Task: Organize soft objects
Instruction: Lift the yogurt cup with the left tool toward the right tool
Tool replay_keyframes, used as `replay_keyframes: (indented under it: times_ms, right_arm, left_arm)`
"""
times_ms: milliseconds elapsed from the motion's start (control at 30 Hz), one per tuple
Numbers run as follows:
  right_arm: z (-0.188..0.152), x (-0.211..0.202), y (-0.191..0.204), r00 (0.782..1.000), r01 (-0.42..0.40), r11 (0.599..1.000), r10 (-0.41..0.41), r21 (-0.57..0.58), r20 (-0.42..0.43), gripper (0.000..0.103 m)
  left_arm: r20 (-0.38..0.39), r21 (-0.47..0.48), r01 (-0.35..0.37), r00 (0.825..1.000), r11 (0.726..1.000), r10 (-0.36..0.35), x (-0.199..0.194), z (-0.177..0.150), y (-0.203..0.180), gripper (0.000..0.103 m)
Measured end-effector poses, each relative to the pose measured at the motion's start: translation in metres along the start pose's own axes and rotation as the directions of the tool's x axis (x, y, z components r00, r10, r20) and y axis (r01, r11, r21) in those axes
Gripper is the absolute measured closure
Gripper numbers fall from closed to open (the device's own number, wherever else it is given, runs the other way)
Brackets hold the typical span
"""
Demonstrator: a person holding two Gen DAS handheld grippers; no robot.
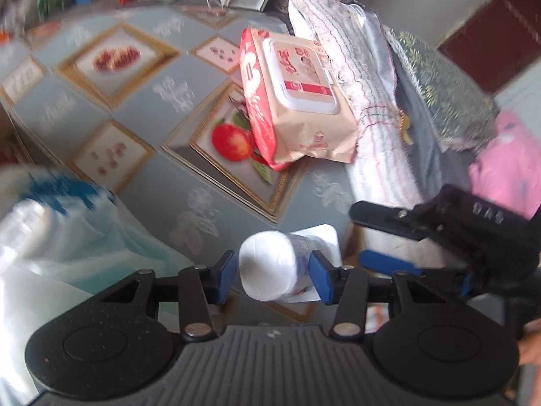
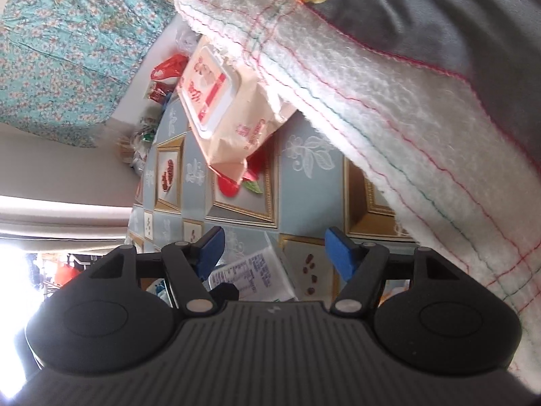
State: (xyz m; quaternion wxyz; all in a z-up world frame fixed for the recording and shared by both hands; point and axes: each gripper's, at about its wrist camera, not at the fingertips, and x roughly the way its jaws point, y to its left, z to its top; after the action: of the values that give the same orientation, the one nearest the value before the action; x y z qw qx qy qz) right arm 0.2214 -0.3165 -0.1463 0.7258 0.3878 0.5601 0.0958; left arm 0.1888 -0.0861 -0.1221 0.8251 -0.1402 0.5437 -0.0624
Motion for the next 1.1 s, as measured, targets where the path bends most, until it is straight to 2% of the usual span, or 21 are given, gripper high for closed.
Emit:
replay_keyframes:
  times_ms: [100, 167, 300, 400, 567, 733, 800, 900, 1100]
  right_arm:
    - [-0.004, -0.002, -0.004, 1.0, -0.022, 0.999, 0.022, 0.033, -0.011, 0.036]
    - [-0.007, -0.004, -0.008, 0.999, -0.03, 0.998, 0.031, 0.054, -0.018, 0.036]
    - [-0.01, -0.005, -0.013, 0.999, -0.038, 0.996, 0.039, 0.084, -0.018, 0.036]
    - [-0.014, -0.007, -0.017, 0.999, -0.041, 0.995, 0.042, 0.095, -0.009, 0.036]
    - [-0.016, -0.013, -0.018, 0.999, -0.048, 0.994, 0.048, 0.096, 0.007, 0.036]
    - [-0.016, -0.017, -0.019, 0.999, -0.032, 0.997, 0.03, 0.075, 0.021, 0.036]
    - [-0.016, -0.017, -0.02, 0.999, -0.029, 0.997, 0.027, 0.077, 0.024, 0.036]
    - [-0.016, -0.018, -0.021, 0.999, -0.019, 0.997, 0.017, 0.075, 0.033, 0.036]
    - [-0.016, -0.017, -0.025, 0.999, -0.018, 0.997, 0.015, 0.079, 0.035, 0.036]
  left_arm:
    - [0.023, 0.08, -0.063, 0.998, 0.995, 0.061, -0.007, 0.001, -0.006, 0.055]
    - [0.04, 0.117, -0.072, 0.997, 0.99, 0.068, -0.012, 0.002, -0.01, 0.054]
    - [0.029, 0.14, -0.01, 1.0, 0.99, 0.006, -0.019, 0.004, -0.019, 0.036]
    - [-0.021, 0.118, 0.019, 1.0, 0.993, -0.017, -0.012, 0.005, -0.024, 0.031]
    - [-0.044, 0.097, -0.092, 0.994, 0.991, 0.096, 0.006, 0.007, -0.027, 0.03]
    - [-0.085, 0.058, -0.142, 0.985, 0.988, 0.147, 0.022, 0.013, -0.022, 0.027]
    - [-0.098, 0.06, -0.15, 0.983, 0.987, 0.156, 0.026, 0.016, -0.022, 0.027]
    - [-0.134, 0.076, -0.181, 0.973, 0.981, 0.19, 0.033, 0.018, -0.021, 0.037]
    - [-0.137, 0.057, -0.164, 0.976, 0.985, 0.17, 0.031, 0.018, -0.016, 0.038]
